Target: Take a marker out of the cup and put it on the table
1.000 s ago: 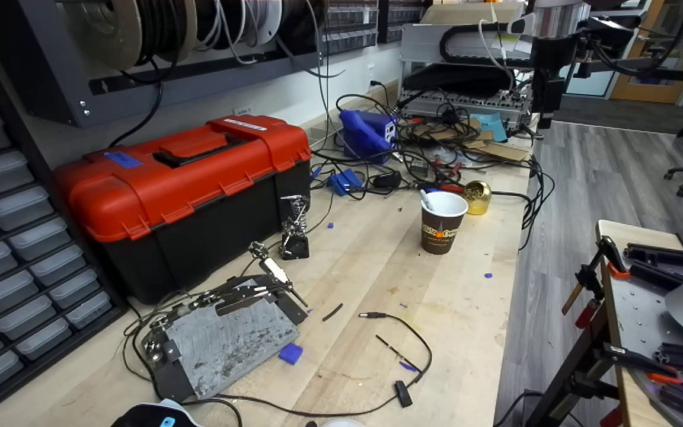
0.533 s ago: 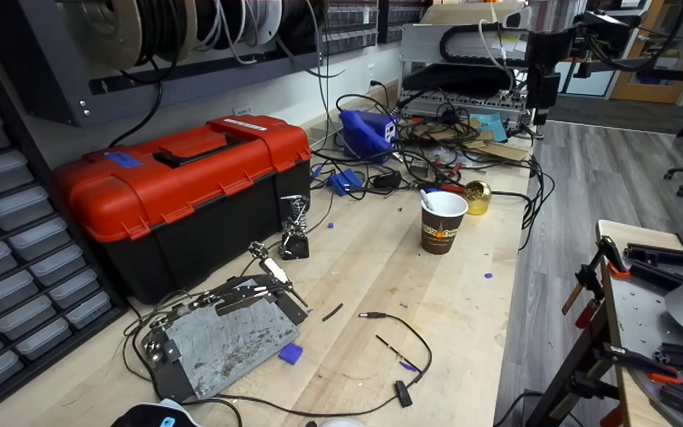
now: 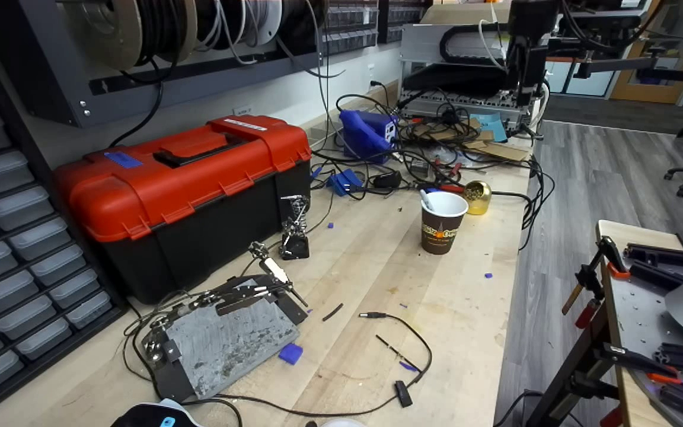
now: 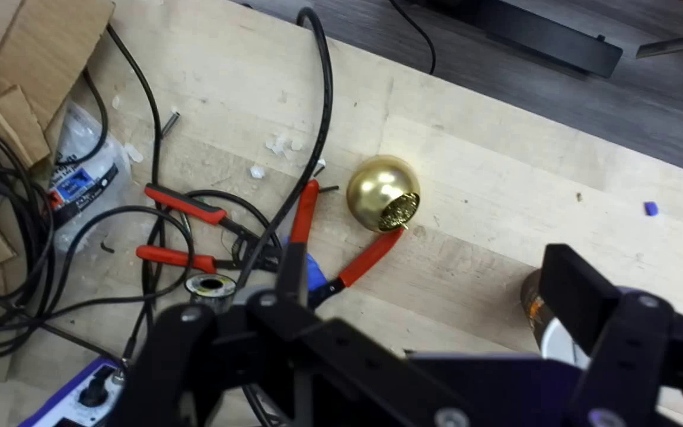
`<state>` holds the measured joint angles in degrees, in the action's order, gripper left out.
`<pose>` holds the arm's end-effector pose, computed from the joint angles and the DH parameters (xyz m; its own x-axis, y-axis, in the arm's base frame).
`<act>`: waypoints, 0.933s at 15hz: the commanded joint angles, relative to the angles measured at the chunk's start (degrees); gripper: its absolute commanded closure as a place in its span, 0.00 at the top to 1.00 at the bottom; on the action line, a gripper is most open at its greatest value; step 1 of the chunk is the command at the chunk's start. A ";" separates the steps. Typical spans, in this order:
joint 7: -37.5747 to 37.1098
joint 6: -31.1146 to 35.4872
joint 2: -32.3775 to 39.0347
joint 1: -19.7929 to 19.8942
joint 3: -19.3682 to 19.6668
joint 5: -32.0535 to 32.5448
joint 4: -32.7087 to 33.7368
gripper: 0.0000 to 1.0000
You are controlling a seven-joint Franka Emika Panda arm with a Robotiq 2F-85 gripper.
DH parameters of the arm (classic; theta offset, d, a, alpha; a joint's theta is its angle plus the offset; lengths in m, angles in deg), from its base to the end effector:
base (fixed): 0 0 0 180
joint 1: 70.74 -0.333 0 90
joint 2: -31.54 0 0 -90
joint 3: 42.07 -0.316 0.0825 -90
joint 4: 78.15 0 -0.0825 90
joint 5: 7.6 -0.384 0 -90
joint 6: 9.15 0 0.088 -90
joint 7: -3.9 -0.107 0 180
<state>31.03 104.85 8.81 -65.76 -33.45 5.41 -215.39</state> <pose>0.4102 -0.1163 0.4630 0.9406 0.3292 -0.0825 0.3374 -0.9332 0.1237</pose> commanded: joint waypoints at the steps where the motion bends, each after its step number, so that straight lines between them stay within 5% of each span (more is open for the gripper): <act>1: -1.36 -5.41 1.33 -3.31 -2.13 -3.43 5.04 1.00; 14: -5.21 -7.90 17.49 -7.18 -9.08 -5.41 19.73 1.00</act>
<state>28.45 100.00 21.51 -72.28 -41.73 -0.25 -200.66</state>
